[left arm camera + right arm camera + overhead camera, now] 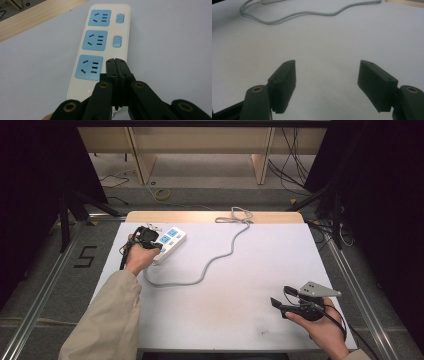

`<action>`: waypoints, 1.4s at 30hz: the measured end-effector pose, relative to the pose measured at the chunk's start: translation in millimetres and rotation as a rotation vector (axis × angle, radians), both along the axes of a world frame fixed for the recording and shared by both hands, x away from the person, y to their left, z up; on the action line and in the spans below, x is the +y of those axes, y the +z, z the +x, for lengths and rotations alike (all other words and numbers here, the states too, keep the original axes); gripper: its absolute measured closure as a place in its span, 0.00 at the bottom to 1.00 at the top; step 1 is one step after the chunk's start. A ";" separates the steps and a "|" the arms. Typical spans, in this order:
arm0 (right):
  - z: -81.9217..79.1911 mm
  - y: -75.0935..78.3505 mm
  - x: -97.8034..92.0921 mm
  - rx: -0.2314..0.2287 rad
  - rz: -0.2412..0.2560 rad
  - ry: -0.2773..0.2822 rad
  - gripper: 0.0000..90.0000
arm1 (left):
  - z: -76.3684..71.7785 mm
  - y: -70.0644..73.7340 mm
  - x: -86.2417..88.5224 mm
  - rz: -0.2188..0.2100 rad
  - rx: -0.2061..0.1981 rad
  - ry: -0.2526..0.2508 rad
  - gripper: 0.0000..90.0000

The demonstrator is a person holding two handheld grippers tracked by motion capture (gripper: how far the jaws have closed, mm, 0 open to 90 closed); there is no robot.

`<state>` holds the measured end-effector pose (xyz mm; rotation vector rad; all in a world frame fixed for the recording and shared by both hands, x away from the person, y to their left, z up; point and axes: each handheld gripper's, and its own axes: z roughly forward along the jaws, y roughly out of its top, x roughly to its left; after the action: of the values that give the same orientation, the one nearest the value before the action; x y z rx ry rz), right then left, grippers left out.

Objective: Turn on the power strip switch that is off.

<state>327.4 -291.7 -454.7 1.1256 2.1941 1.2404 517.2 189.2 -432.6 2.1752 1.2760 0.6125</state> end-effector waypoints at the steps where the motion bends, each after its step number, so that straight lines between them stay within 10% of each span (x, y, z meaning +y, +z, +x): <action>1: 0.1 -0.1 0.1 0.001 0.000 0.000 0.35 | 0.3 0.4 -0.4 0.001 0.002 0.000 1.00; 42: -0.2 -0.5 0.8 0.006 0.001 0.003 0.35 | 16.5 -8.8 -2.1 0.007 0.050 -0.005 1.00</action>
<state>327.2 -290.9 -455.2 1.1281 2.2009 1.2408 533.6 187.2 -441.3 2.2109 1.2957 0.5648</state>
